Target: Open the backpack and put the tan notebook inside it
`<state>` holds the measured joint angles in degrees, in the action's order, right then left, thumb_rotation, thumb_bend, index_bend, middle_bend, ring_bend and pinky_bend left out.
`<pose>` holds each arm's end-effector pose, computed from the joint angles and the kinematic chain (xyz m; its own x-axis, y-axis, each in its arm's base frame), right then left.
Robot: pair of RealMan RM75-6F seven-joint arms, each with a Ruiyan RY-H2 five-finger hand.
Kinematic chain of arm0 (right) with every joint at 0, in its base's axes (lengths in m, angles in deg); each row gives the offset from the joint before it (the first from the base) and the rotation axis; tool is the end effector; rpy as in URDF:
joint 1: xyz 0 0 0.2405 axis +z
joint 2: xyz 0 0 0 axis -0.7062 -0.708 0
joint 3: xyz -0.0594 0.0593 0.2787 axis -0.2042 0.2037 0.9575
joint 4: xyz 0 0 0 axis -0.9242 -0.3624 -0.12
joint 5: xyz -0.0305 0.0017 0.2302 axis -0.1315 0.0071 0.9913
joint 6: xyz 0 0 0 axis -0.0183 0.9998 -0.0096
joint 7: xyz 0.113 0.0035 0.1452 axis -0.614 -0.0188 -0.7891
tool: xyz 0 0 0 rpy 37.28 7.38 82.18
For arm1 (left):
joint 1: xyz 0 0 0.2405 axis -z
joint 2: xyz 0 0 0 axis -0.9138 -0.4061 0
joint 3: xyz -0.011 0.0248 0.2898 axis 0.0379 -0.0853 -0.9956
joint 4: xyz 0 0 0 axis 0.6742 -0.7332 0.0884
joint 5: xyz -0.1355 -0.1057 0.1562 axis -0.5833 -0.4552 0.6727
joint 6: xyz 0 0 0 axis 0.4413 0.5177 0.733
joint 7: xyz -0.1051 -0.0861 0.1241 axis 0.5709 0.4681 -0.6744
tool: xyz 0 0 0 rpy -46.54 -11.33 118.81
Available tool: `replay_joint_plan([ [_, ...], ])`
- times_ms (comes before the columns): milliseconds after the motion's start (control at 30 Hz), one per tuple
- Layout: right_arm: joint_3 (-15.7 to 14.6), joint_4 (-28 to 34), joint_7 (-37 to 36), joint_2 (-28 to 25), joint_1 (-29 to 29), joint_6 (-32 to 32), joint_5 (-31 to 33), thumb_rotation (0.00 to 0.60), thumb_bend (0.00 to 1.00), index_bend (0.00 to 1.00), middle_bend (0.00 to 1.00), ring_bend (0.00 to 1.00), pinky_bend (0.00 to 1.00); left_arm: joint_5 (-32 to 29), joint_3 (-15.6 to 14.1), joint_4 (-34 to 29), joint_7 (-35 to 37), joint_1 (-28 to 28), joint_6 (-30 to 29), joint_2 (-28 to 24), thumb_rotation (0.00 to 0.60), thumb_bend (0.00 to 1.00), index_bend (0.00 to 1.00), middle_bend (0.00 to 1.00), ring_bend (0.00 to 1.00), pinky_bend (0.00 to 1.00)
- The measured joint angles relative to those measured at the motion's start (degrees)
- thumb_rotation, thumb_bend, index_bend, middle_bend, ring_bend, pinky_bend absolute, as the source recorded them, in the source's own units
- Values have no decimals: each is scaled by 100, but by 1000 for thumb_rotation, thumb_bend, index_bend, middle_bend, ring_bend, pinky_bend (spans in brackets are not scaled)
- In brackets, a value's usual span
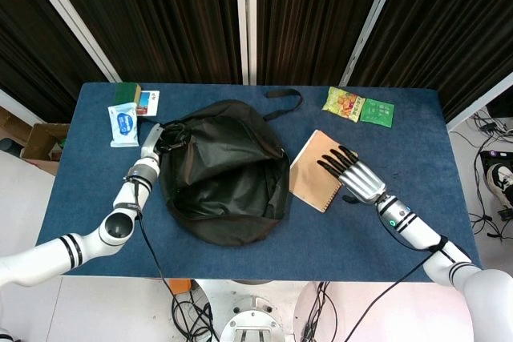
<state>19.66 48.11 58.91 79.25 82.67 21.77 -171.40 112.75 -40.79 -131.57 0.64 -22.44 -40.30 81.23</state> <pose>-0.2978 -0.4176 -0.0315 0.6722 -0.0932 0.7345 -0.6184 -0.6161 0.4878 -0.1818 0.4802 -0.0157 -0.7828 0.1793 0.5959 0.6113 0.4000 0.6829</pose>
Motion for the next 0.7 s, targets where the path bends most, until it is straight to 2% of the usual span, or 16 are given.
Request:
replay_joint_plan([
  [367,-39,-566,-187,453,164,-242,104,600,108,99,121,0,45,-10,-10,-39,32,-40,-34,-22,600,574,664,653,529,370],
  [467,-55,-757,-232,617,207,-257,103,600,209,110,128,0,55,-16,-1,-43,48,-44,-21,-24,600,574,664,652,529,370],
  [533,-52,-877,-271,725,230,-261,116,600,352,115,134,0,73,-13,-2,-44,47,-41,-23,-23,600,575,665,651,529,370],
  [600,-28,-1012,-323,858,262,-256,149,600,442,116,139,0,88,-15,6,-39,53,-33,-15,-16,600,575,664,650,529,370],
  [700,37,-1177,-406,1038,325,-257,222,600,483,116,141,0,106,-2,15,-43,68,-26,5,-6,600,574,664,648,529,369],
])
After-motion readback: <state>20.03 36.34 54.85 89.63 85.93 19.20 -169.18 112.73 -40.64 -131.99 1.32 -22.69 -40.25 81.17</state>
